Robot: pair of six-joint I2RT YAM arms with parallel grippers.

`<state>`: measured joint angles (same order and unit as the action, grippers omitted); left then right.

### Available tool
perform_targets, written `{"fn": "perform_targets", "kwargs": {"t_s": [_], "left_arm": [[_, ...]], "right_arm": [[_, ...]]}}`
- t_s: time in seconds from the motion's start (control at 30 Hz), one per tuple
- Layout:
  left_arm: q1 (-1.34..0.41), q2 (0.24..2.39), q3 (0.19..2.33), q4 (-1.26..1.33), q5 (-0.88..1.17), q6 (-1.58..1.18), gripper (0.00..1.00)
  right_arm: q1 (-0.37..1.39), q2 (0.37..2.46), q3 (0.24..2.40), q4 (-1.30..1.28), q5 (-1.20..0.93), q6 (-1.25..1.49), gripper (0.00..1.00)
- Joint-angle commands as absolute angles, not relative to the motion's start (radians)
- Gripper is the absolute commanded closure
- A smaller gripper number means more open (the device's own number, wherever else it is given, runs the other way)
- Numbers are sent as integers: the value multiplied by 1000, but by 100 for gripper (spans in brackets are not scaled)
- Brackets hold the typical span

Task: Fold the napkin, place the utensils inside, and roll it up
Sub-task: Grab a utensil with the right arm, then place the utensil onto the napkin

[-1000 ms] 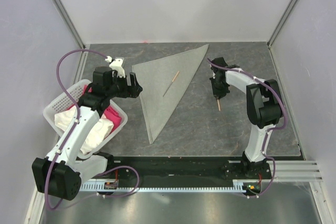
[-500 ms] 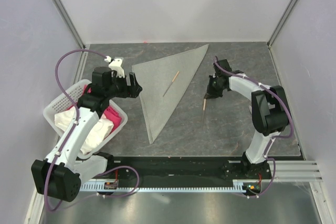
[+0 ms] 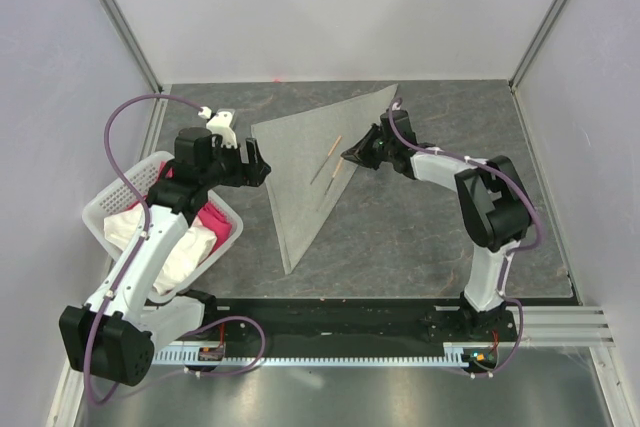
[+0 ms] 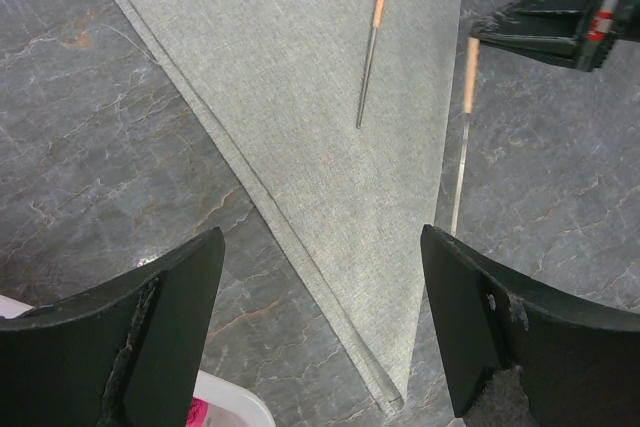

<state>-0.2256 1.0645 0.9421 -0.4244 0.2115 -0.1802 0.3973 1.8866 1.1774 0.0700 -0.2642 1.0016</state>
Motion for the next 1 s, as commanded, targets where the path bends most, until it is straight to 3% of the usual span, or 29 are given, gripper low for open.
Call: {"fn": "perform_targets", "kwargs": {"t_s": [0.0, 0.97], "left_arm": [[-222, 1046, 939, -402, 212, -201, 13], [-222, 1060, 939, -403, 215, -198, 13]], "right_arm": [[414, 1970, 1249, 242, -275, 1118, 100], [359, 2155, 1382, 192, -213, 1066, 100]]}}
